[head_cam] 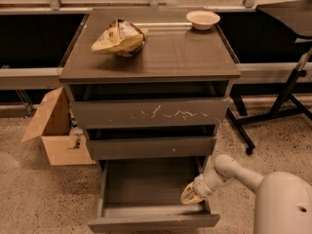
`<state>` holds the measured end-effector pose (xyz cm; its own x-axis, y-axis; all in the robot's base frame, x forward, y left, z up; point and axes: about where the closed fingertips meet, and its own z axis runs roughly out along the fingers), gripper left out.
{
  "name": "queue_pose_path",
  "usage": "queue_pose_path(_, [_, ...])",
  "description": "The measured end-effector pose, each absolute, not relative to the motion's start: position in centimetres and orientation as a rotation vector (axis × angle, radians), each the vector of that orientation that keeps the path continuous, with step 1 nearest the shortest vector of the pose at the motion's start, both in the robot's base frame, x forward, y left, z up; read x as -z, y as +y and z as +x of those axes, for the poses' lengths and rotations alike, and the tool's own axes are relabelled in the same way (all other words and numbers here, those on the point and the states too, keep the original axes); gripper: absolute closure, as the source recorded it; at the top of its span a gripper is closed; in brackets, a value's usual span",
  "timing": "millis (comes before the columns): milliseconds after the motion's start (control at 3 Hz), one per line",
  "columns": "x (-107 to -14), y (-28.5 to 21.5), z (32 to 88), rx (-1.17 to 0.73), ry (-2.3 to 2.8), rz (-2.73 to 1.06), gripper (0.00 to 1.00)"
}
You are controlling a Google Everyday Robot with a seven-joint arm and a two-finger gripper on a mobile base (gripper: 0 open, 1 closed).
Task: Open bottom drawer
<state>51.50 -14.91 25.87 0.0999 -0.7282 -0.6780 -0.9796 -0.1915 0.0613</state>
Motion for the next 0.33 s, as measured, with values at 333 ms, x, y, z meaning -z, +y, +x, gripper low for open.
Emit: queue_pose_path(333, [-27.24,-16.15,52.80,-0.795,1.653,-1.957,0.16])
